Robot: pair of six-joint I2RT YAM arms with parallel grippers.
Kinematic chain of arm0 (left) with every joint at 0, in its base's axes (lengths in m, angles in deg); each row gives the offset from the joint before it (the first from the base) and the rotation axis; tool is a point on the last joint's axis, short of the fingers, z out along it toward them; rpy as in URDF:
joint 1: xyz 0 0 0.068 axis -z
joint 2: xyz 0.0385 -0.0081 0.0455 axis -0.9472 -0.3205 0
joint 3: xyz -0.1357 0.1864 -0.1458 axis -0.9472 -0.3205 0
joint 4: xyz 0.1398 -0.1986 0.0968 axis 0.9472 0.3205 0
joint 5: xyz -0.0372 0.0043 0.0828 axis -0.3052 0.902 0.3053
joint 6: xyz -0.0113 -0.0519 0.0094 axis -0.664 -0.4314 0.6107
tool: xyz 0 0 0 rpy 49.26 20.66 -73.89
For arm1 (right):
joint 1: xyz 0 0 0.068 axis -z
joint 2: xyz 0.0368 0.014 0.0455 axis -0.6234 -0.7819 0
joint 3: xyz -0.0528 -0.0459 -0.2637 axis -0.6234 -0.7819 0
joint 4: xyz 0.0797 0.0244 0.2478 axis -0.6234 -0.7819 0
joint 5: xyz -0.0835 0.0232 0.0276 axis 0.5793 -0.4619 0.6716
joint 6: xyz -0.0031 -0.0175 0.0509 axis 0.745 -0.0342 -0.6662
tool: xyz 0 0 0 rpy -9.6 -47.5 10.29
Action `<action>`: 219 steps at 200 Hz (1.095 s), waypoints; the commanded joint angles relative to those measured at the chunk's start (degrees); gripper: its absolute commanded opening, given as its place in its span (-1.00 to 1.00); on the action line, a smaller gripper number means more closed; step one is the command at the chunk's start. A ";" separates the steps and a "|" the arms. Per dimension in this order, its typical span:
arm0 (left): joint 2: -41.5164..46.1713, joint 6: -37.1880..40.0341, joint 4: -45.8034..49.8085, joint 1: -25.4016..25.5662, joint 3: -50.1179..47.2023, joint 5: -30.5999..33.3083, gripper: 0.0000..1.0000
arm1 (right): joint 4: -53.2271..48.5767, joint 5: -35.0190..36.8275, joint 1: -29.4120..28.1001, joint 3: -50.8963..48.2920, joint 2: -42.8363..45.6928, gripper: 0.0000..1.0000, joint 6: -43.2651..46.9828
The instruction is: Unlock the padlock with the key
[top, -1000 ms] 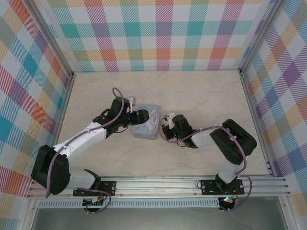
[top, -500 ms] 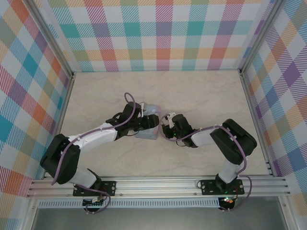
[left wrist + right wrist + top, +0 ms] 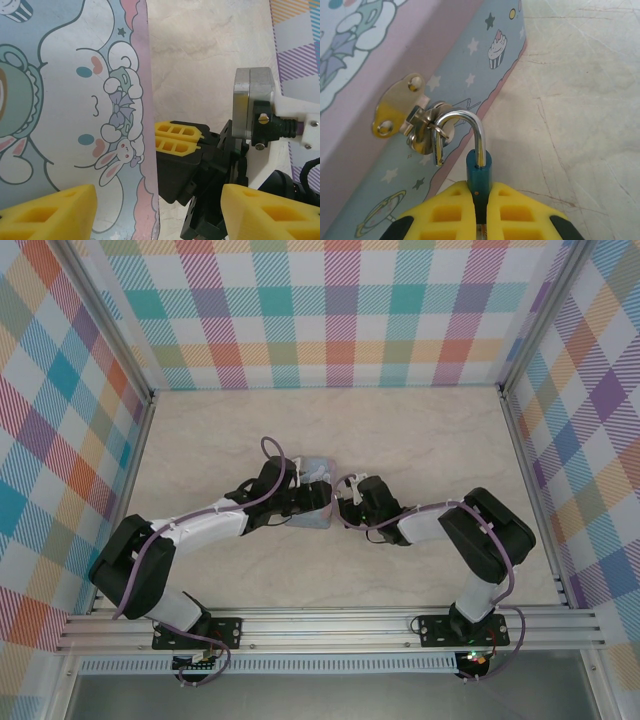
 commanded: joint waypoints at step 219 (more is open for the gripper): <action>1.47 5.02 12.03 -7.84 -2.27 5.72 0.48 | -29.30 -6.33 5.10 4.26 19.43 -0.90 -1.67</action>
